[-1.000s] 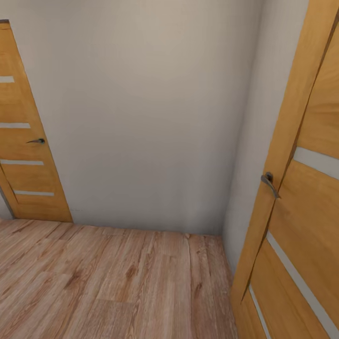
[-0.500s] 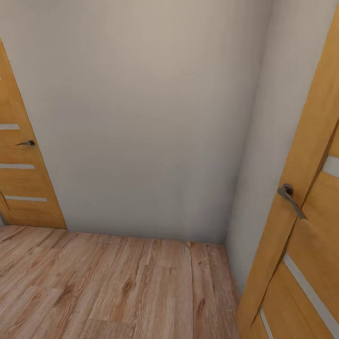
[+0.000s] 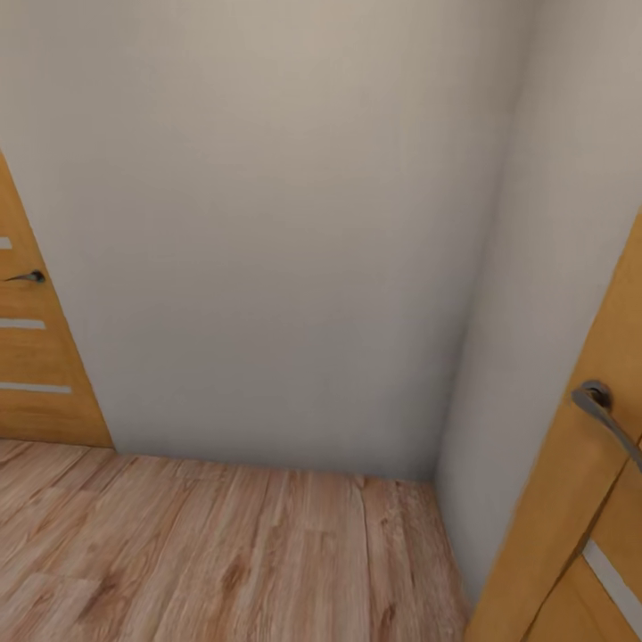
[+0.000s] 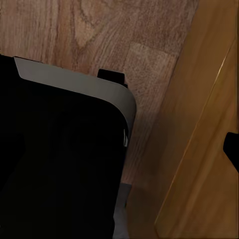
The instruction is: Move the two storage containers from the living room to the garage. In the garage, place one container on the floor and stack the other container on top of it (either order is fine).
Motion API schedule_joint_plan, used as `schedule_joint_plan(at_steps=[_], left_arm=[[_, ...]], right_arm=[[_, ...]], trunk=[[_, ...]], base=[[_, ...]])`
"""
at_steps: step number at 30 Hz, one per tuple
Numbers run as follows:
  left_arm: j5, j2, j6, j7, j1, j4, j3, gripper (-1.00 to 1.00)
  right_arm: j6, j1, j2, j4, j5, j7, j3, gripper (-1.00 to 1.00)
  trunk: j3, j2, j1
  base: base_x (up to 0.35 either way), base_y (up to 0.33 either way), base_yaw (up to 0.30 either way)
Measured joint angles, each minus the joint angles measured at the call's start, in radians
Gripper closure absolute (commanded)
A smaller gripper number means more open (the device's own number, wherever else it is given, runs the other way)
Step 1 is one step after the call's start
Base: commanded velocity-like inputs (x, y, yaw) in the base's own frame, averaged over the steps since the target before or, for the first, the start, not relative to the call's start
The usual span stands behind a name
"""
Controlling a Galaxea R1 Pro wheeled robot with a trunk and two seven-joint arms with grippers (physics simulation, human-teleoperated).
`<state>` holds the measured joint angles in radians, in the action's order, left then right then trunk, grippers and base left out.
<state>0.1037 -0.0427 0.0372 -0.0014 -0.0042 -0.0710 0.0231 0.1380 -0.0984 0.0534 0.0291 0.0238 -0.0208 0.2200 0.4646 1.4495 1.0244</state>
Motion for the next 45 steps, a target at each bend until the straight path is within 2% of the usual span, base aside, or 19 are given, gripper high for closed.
schedule_joint_plan(at_steps=[11,37,45], left_arm=[[-0.001,0.000,0.000,0.000,0.000,0.000,0.000,-1.00],[-0.001,0.000,0.000,0.000,0.000,0.000,0.000,-1.00],[0.000,0.000,0.000,0.000,0.000,0.000,0.000,-1.00]], right_arm=[[0.001,0.000,0.002,0.000,0.001,-0.007,0.000,-1.00],[0.000,0.000,-0.004,0.001,0.013,0.011,-0.009,-1.00],[0.001,0.000,-0.003,0.000,0.013,0.011,-0.010,-1.00]], trunk=[[0.000,0.000,0.000],[0.000,0.000,0.000],[0.000,0.000,0.000]], base=[[0.322,0.000,0.036],[0.321,0.000,0.281],[0.198,0.000,0.296]])
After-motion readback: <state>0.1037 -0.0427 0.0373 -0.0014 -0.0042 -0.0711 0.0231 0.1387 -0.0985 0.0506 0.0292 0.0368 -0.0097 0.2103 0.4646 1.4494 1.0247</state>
